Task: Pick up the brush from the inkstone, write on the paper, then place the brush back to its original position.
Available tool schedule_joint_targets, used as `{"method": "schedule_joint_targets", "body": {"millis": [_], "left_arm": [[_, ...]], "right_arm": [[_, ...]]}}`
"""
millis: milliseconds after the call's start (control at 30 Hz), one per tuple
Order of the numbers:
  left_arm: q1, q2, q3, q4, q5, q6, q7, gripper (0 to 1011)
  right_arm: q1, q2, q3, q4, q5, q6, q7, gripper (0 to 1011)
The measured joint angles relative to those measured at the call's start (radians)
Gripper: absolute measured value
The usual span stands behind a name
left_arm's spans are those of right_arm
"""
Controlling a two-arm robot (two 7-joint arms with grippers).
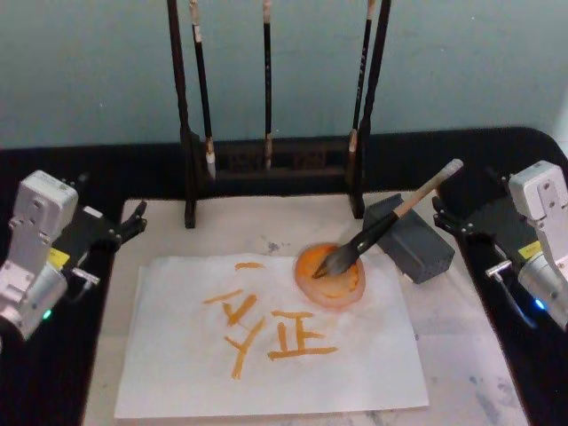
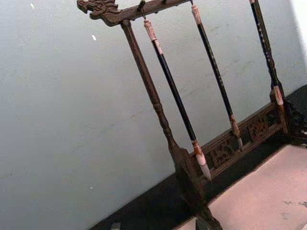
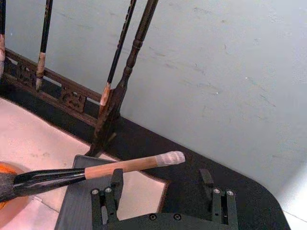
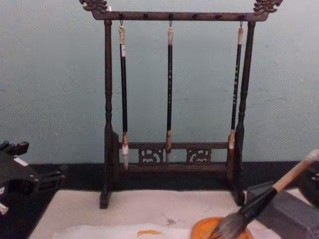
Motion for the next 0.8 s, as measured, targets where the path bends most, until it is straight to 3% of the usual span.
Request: {"method": "schedule_joint_targets", "body": {"millis": [800], "left_arm": [[0.0,0.0,0.0,0.0,0.0,0.0,0.0,1010]], "right_arm": [[0.0,0.0,0.0,0.0,0.0,0.0,0.0,1000]]}}
